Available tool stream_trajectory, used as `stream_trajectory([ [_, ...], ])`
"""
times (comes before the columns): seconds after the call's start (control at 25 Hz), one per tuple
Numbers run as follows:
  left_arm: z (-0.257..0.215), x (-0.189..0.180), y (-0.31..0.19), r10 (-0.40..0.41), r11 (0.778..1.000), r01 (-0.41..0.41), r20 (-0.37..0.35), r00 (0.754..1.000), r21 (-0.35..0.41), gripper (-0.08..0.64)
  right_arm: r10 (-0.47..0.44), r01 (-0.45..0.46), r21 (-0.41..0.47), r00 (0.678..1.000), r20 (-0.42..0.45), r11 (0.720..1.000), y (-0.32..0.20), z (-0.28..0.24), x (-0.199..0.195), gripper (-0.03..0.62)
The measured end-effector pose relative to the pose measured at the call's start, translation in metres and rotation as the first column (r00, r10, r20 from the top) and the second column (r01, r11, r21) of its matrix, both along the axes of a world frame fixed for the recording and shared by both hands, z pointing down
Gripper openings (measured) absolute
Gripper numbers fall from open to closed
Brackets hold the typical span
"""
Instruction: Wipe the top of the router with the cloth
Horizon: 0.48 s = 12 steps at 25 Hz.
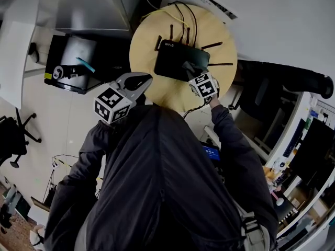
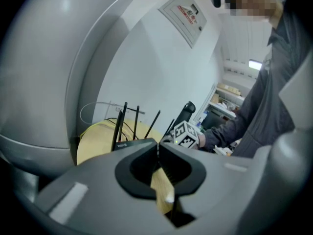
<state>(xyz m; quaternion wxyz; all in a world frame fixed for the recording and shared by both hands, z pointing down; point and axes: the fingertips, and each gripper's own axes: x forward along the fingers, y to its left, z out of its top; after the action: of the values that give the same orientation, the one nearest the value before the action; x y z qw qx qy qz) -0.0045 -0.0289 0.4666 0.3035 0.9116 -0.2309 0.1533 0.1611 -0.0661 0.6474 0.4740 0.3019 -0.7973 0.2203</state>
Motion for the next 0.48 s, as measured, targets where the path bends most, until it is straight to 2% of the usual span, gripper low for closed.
stream_trajectory([
  [0.12, 0.000, -0.002, 0.002, -0.008, 1.000, 0.008, 0.004, 1.000, -0.004, 0.003, 0.112, -0.108, 0.065, 0.992, -0.060, 0.992, -0.044, 0.001, 0.034, 0.034],
  [0.28, 0.001, -0.004, 0.005, -0.016, 1.000, 0.016, 0.004, 1.000, -0.005, 0.003, 0.210, -0.203, 0.078, 0.974, -0.091, 0.976, -0.069, 0.008, 0.053, 0.034],
  [0.36, 0.000, -0.005, 0.005, -0.023, 1.000, 0.023, 0.002, 1.000, -0.005, 0.003, 0.221, -0.214, 0.077, 0.970, -0.099, 0.974, -0.070, 0.010, 0.052, 0.034],
  [0.48, 0.000, -0.007, 0.006, -0.031, 0.999, 0.031, -0.003, 1.000, -0.007, 0.003, 0.149, -0.140, 0.074, 0.979, -0.142, 0.987, -0.061, 0.010, 0.049, 0.034],
])
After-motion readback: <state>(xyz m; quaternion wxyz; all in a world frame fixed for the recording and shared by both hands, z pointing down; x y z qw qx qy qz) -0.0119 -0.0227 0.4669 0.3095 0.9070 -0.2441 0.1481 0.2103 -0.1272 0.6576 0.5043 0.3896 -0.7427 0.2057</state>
